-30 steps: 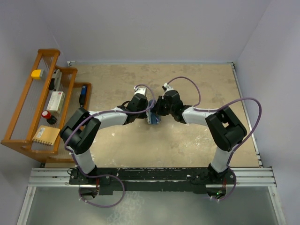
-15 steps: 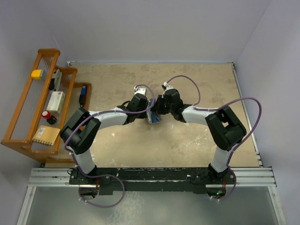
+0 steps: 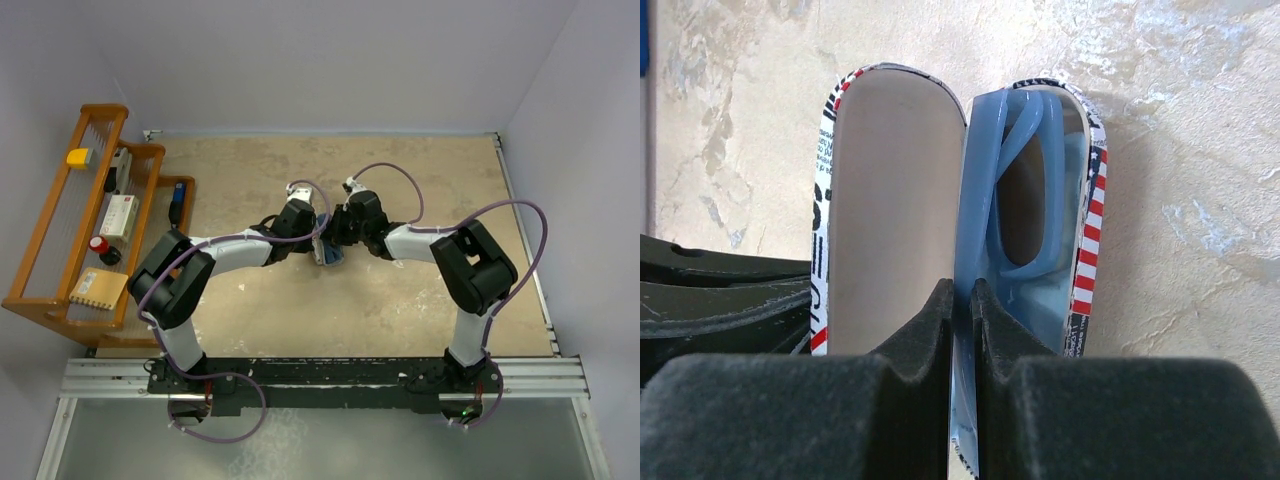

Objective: Organize the sunglasses
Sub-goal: Place the sunglasses in the sunglasses case, then close the sunglasses case at the center of the board, then adjust the sunglasses case at the center of the board, then reset both arms

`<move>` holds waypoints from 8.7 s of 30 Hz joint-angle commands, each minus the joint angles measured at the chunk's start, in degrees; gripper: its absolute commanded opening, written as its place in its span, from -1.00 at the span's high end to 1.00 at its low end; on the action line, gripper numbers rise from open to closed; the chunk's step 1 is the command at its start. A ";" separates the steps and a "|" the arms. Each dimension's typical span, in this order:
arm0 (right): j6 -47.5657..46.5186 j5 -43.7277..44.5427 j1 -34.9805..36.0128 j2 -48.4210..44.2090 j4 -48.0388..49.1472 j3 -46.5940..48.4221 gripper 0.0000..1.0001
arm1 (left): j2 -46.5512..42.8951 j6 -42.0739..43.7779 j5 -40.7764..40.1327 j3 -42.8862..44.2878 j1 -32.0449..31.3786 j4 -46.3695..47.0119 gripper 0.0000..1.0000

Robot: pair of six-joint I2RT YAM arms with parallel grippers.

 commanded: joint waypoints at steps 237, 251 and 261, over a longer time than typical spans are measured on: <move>-7.86 10.34 -4.65 -22.96 -7.52 -13.36 0.50 | -6.93 -6.40 -3.49 0.62 -5.60 0.49 0.82; -10.57 12.00 -4.48 -31.45 -10.12 -15.89 0.17 | -16.54 -5.56 -12.98 -6.85 -5.60 -1.13 0.25; -10.77 10.56 -3.60 -34.42 -10.04 -16.78 -0.18 | -21.26 -5.14 -15.16 -8.79 -5.60 -2.11 -0.17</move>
